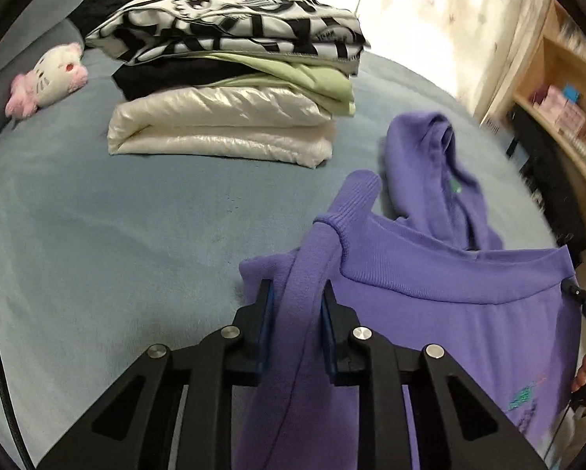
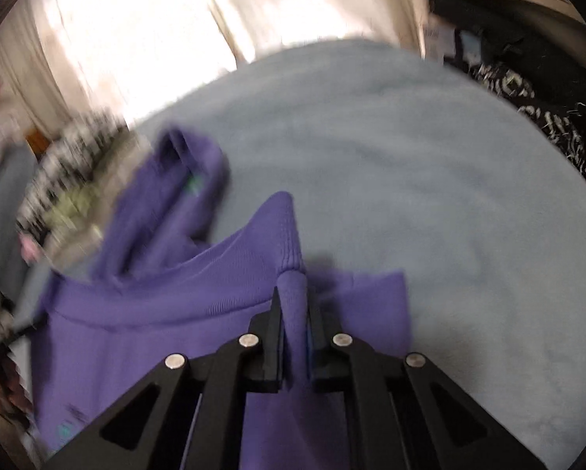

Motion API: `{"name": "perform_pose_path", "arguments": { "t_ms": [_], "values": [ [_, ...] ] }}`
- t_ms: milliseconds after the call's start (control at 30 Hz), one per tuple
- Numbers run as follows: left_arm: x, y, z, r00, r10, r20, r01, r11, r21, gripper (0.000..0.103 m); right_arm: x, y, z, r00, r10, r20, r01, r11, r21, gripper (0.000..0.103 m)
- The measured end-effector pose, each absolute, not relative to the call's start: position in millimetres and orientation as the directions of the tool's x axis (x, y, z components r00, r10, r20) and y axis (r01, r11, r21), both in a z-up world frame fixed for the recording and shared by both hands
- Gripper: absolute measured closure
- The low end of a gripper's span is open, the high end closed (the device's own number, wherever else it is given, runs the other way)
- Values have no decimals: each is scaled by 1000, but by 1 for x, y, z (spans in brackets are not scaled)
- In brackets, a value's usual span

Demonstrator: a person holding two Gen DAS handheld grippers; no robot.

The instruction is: Fold large clothes

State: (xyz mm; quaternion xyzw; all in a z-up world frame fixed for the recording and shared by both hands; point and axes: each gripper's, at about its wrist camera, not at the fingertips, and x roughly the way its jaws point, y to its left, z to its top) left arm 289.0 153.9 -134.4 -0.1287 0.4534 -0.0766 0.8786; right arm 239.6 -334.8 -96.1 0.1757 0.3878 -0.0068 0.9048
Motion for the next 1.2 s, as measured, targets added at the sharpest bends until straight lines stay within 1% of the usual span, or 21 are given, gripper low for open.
{"name": "perform_pose_path", "arguments": {
  "t_ms": [67, 200, 267, 333, 400, 500, 533, 600, 633, 733, 833, 967, 1033, 1133, 1200],
  "values": [
    [291, 158, -142, 563, -259, -785, -5, 948, -317, 84, 238, -339, -92, 711, 120, -692, 147, 938, 314, 96],
    [305, 162, -172, 508, -257, -822, -83, 936, -343, 83, 258, -334, -120, 647, 77, -758, 180, 951, 250, 96],
    [308, 162, -182, 503, -251, -827, -93, 936, -340, 79, 272, -332, -148, 593, 46, -804, 207, 956, 208, 96],
    [308, 163, -185, 509, -248, -824, -95, 936, -340, 75, 276, -329, -158, 589, 35, -808, 217, 956, 199, 95],
    [307, 167, -187, 510, -265, -819, -95, 928, -359, 73, 275, -325, -156, 591, 15, -806, 215, 961, 176, 94],
    [305, 173, -184, 514, -275, -813, -95, 923, -372, 67, 277, -322, -151, 580, -6, -815, 200, 971, 135, 94],
    [302, 173, -181, 521, -265, -811, -94, 927, -363, 65, 277, -323, -150, 575, 0, -818, 201, 969, 141, 93],
    [296, 171, -171, 538, -232, -810, -87, 941, -327, 65, 274, -326, -144, 566, 11, -824, 215, 963, 160, 87],
    [292, 169, -165, 549, -209, -809, -79, 951, -300, 65, 270, -327, -138, 565, 9, -825, 227, 960, 166, 84],
    [276, 159, -143, 591, -149, -793, -25, 979, -203, 65, 254, -323, -119, 597, 10, -802, 223, 959, 178, 83],
    [256, 150, -120, 623, -141, -770, 40, 988, -149, 65, 226, -314, -98, 637, 58, -768, 170, 962, 214, 81],
    [224, 132, -96, 617, -228, -753, 154, 974, -168, 65, 192, -287, -86, 647, 150, -747, 64, 966, 249, 81],
    [210, 120, -95, 602, -269, -752, 195, 963, -188, 65, 177, -270, -88, 635, 186, -749, 14, 968, 252, 81],
    [190, 97, -105, 550, -334, -765, 255, 940, -227, 65, 161, -238, -102, 593, 251, -765, -60, 961, 269, 81],
    [178, 81, -119, 512, -354, -782, 284, 930, -235, 65, 155, -218, -114, 563, 277, -778, -97, 958, 271, 81]
  ]
}}
